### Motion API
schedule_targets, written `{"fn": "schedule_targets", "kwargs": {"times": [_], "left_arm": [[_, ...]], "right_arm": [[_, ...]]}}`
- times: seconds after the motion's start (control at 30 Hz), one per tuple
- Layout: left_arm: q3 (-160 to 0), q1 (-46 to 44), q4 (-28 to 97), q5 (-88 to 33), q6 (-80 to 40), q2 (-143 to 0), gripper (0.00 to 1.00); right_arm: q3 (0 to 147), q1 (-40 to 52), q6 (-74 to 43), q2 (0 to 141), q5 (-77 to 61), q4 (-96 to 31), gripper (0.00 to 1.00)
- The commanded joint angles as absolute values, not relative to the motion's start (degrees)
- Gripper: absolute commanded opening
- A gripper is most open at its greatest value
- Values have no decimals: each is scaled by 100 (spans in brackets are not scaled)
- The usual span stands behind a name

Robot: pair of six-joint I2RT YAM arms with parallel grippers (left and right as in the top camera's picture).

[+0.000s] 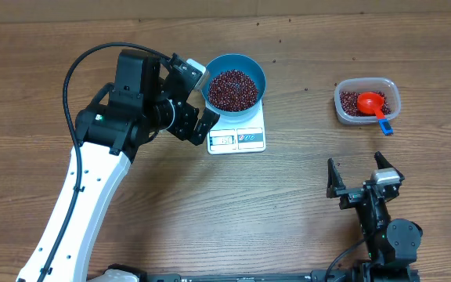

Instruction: Scoop item into bowl and weigh 150g on scale

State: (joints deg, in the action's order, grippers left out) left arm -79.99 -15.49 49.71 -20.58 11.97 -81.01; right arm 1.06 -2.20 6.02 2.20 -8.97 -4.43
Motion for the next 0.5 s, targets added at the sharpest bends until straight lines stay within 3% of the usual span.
{"fn": "schedule_targets", "kwargs": {"times": [0.0, 0.47], "left_arm": [[-8125, -1540, 4947, -2036, 1114, -8062, 100], [-8125, -1540, 4947, -2036, 1114, -8062, 100]], "right_arm": [[47, -198, 567, 156, -878, -403, 100], [47, -198, 567, 156, -878, -403, 100]]}}
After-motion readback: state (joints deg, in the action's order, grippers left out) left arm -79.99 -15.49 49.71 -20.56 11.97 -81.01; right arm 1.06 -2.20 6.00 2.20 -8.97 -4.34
